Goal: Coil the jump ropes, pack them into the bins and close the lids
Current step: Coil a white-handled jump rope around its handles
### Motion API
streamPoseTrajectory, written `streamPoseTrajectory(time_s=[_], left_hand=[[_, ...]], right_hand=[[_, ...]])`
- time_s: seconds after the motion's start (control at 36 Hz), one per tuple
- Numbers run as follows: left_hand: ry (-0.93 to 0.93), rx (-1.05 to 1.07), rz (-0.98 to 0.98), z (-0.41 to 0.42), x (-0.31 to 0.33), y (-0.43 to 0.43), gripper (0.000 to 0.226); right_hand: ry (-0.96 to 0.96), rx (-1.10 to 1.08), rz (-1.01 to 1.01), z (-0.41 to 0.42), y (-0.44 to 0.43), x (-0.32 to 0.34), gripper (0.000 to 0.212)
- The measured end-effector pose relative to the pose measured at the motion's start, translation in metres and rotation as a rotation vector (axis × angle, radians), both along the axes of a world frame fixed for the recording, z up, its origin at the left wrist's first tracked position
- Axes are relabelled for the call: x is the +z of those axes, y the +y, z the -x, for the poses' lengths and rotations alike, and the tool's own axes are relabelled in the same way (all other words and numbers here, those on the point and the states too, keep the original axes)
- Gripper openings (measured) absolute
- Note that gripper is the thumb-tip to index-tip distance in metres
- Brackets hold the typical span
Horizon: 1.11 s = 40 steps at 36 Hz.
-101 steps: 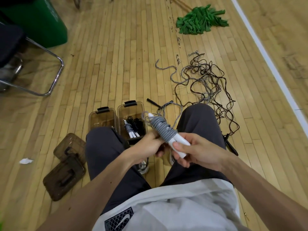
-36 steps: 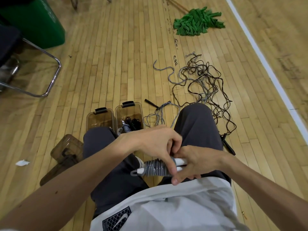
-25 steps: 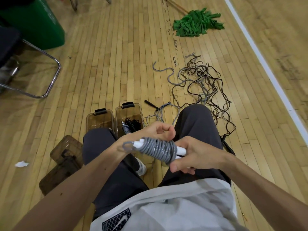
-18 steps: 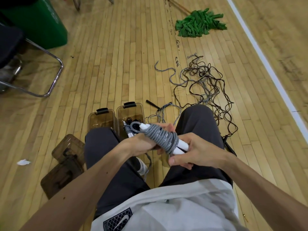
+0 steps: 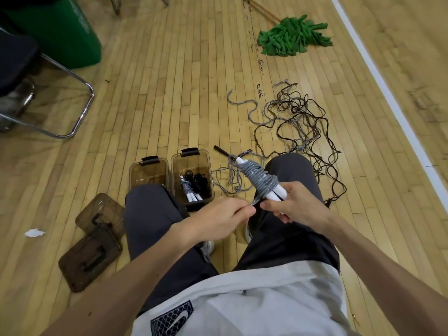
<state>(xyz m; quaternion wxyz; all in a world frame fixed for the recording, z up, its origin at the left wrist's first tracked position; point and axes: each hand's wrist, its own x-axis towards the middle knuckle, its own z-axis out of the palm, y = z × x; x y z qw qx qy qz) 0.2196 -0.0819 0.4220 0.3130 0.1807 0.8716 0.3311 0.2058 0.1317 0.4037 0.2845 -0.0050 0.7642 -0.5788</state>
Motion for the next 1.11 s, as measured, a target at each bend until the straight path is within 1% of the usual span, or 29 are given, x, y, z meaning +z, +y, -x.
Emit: streamPoseTrajectory(time_s=[0.08, 0.22, 0.28, 0.33, 0.42, 0.53, 0.61, 0.69, 0.81, 0.94, 1.0, 1.11], left_hand=[[0.096, -0.073, 0.100, -0.001, 0.005, -0.002, 0.036], [0.328, -0.209, 0.308, 0.006, 0.018, -0.004, 0.031], [0.417, -0.262, 0.355, 0.010, 0.022, -0.004, 0.031], [0.480, -0.307, 0.365, 0.013, 0.026, -0.003, 0.032], [0.516, -0.347, 0.317, 0.021, 0.034, -0.002, 0.030], [0.541, -0.367, 0.215, 0.035, 0.039, -0.002, 0.030], [0.496, -0.363, 0.146, 0.045, 0.040, -0.002, 0.034], [0.355, -0.331, 0.079, 0.052, 0.038, -0.004, 0.031], [0.154, -0.282, 0.062, 0.058, 0.037, -0.004, 0.029], [0.056, -0.270, 0.029, 0.060, 0.037, -0.001, 0.027], [0.025, -0.273, 0.017, 0.059, 0.037, -0.001, 0.025], [-0.070, -0.336, 0.052, 0.055, 0.031, 0.002, 0.026]], right_hand=[[0.008, 0.037, -0.045, 0.000, 0.000, -0.004, 0.021], [0.001, 0.134, -0.186, 0.001, 0.002, -0.009, 0.018], [-0.017, 0.179, -0.234, 0.001, 0.000, -0.009, 0.019], [-0.028, 0.219, -0.273, 0.001, -0.004, -0.008, 0.021], [-0.040, 0.282, -0.316, -0.001, -0.010, -0.007, 0.023], [-0.109, 0.351, -0.212, -0.005, -0.013, -0.002, 0.027], [-0.166, 0.393, -0.127, -0.008, -0.013, 0.003, 0.026], [-0.278, 0.412, 0.011, -0.012, -0.012, 0.005, 0.024], [-0.389, 0.441, 0.180, -0.015, -0.009, 0.004, 0.026], [-0.469, 0.394, 0.364, -0.019, -0.012, -0.001, 0.012], [-0.458, 0.416, 0.348, -0.019, -0.011, 0.000, 0.010], [-0.372, 0.587, 0.109, -0.016, -0.013, 0.008, 0.014]])
